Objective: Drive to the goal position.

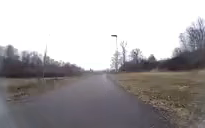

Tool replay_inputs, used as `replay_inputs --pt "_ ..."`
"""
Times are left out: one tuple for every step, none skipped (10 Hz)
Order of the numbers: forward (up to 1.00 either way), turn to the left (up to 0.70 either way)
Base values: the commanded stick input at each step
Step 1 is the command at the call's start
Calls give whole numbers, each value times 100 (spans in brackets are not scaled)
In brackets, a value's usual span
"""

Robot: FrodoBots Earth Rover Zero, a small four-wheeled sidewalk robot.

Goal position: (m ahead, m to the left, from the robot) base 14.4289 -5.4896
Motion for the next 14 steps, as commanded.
replay_inputs --pt "70 0" --pt "70 0" --pt "70 0" --pt "70 0" --pt "70 0" --pt "70 0" --pt "70 0" --pt "70 11" --pt "70 23" --pt "70 27" --pt "70 0" --pt "70 0" --pt "70 0" --pt "70 0"
